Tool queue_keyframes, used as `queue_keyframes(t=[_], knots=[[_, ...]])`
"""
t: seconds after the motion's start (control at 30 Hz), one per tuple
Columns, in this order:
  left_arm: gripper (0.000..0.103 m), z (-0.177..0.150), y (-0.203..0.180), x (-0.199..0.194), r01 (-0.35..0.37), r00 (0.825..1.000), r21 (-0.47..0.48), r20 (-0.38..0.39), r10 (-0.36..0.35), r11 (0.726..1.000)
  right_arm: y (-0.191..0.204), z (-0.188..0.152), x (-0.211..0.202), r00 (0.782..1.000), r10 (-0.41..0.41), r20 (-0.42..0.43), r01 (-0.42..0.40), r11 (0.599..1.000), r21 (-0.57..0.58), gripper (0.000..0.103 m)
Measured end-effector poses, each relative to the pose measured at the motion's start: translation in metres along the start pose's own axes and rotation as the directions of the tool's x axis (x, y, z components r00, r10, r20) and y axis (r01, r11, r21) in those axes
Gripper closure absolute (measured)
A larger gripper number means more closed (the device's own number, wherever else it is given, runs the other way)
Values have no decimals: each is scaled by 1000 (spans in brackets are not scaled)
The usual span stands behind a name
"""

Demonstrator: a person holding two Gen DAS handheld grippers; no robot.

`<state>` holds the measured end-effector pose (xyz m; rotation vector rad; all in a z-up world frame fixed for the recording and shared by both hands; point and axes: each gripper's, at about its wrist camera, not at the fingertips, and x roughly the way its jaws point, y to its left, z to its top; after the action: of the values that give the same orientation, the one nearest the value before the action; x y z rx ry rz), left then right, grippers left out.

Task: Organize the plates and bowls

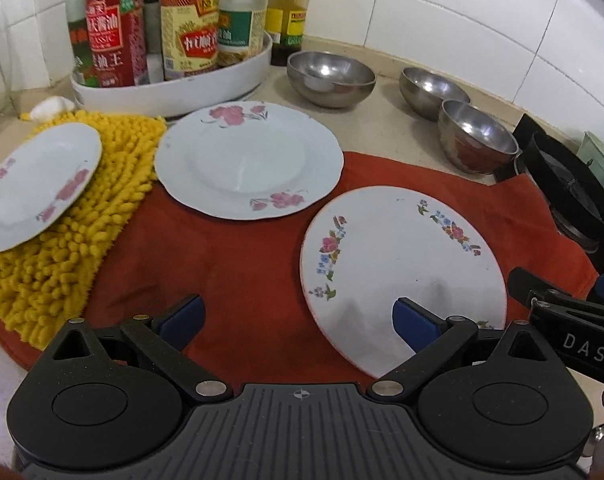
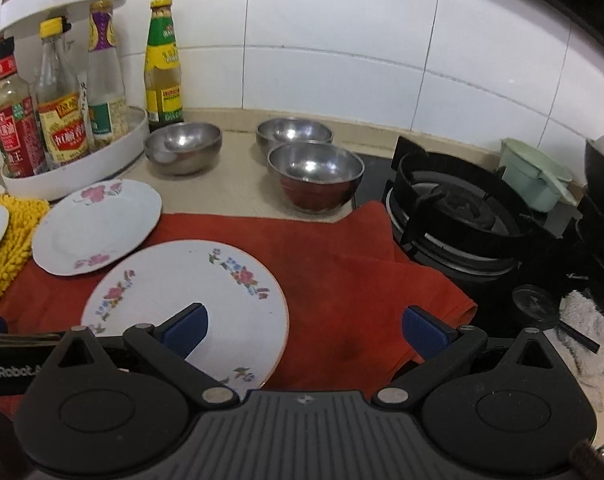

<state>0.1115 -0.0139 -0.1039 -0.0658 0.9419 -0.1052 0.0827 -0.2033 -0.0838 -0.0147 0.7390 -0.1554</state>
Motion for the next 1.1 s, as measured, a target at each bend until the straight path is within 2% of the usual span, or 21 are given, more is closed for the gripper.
queue_keyframes(t=[0.1, 0.47, 0.6, 0.77, 0.9, 1.0, 1.1], knots=[[2, 3, -4, 6, 11, 1000, 2, -11, -11, 1000, -5, 2, 10, 1000, 12, -18, -12, 1000, 1, 3], [2, 9, -14, 23, -18, 999, 10, -27, 19, 1000, -13, 8, 40, 997, 55, -59, -56, 998, -6, 3], [2, 10, -14, 28, -8, 999, 9, -41, 9, 1000, -18, 8, 50, 991, 110, -74, -109, 994, 17, 5], [3, 11, -15, 34, 6, 999, 3, -49, -6, 1000, -27, 9, 66, 964, 228, -138, -216, 972, 95, 15], [7, 11, -18, 38, 22, 998, 17, -58, -21, 1000, -26, 8, 71, 953, 261, -155, -250, 964, 87, 26], [11, 10, -20, 42, 36, 996, 28, -77, -33, 999, -24, 7, 75, 935, 308, -177, -297, 951, 88, 37], [16, 9, -21, 42, 53, 997, 49, -61, -50, 997, -24, 6, 78, 927, 327, -183, -315, 945, 91, 38]])
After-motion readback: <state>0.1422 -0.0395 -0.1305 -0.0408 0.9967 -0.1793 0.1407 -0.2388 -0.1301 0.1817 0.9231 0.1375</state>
